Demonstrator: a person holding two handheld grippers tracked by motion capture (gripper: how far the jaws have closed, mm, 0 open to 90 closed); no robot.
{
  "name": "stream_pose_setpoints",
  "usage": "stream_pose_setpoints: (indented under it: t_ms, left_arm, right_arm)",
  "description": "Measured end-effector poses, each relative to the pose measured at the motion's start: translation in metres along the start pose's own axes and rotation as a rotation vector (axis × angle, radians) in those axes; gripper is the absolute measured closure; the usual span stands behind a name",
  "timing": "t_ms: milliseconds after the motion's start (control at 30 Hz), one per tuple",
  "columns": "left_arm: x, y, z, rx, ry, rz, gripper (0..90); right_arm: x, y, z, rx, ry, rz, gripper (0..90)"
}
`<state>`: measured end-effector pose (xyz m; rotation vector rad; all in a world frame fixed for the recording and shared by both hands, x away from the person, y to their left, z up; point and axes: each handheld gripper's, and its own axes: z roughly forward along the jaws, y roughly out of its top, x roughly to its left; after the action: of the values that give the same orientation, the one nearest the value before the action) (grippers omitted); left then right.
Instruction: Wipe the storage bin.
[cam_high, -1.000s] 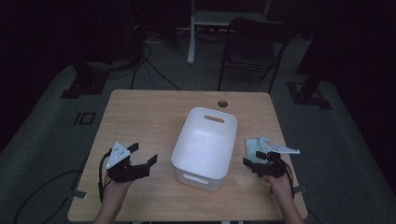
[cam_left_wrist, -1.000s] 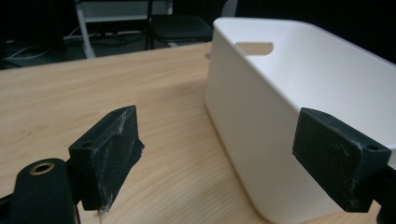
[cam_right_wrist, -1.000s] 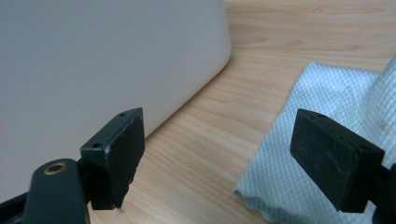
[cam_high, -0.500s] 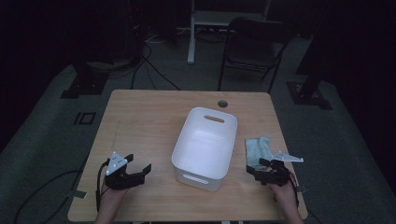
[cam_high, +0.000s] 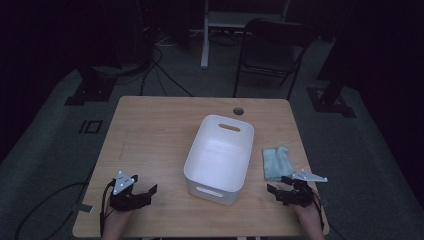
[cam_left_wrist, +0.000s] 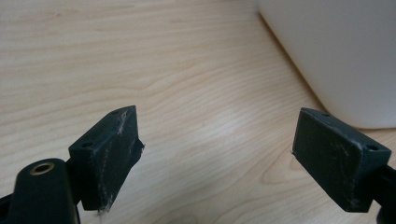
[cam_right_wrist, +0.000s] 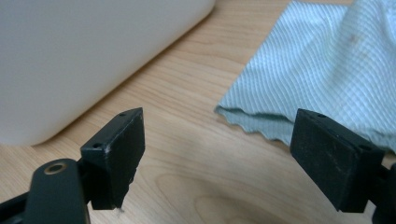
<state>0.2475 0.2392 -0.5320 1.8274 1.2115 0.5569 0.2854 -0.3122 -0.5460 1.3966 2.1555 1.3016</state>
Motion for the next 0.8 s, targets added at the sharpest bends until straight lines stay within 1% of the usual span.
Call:
stream_pose_setpoints:
  t_ms: [133, 167, 267, 300, 333, 367, 500, 533, 567, 633, 800]
  left_arm:
    - [0.002, -0.006, -0.001, 0.019, 0.026, 0.004, 15.0]
    - [0.003, -0.007, -0.001, 0.025, 0.033, 0.000, 15.0]
    - [0.005, -0.009, -0.001, 0.028, 0.036, -0.009, 15.1]
    - [0.006, -0.011, -0.001, 0.033, 0.048, -0.015, 15.1]
    - [0.006, -0.011, -0.001, 0.033, 0.048, -0.015, 15.1]
    - [0.007, -0.011, -0.001, 0.032, 0.063, -0.018, 15.1]
    - [0.007, -0.012, -0.001, 0.027, 0.081, -0.020, 15.1]
    - [0.005, -0.013, 0.000, 0.029, 0.090, -0.008, 15.1]
    - [0.005, -0.013, 0.000, 0.025, 0.092, -0.006, 15.1]
    - [0.004, -0.013, 0.000, 0.023, 0.094, -0.002, 15.0]
    - [0.003, -0.013, 0.000, 0.014, 0.111, 0.000, 15.1]
  right_arm:
    - [-0.002, -0.005, -0.001, 0.001, -0.009, 0.006, 17.7]
    - [-0.003, -0.006, -0.002, 0.001, -0.015, 0.006, 17.7]
    - [-0.004, -0.008, -0.002, -0.001, -0.023, 0.010, 17.7]
    - [-0.005, -0.009, -0.001, 0.002, -0.031, 0.009, 17.7]
    - [-0.005, -0.010, -0.001, 0.000, -0.031, 0.009, 17.7]
    - [-0.005, -0.011, 0.000, -0.002, -0.038, 0.005, 17.7]
    - [-0.006, -0.011, 0.000, -0.016, -0.051, 0.002, 17.7]
    - [-0.007, -0.012, 0.000, -0.020, -0.060, 0.002, 17.7]
    - [-0.007, -0.012, 0.000, -0.027, -0.071, 0.005, 17.7]
    - [-0.007, -0.013, 0.000, -0.031, -0.080, 0.000, 17.7]
    - [-0.007, -0.013, 0.000, -0.038, -0.101, 0.009, 17.7]
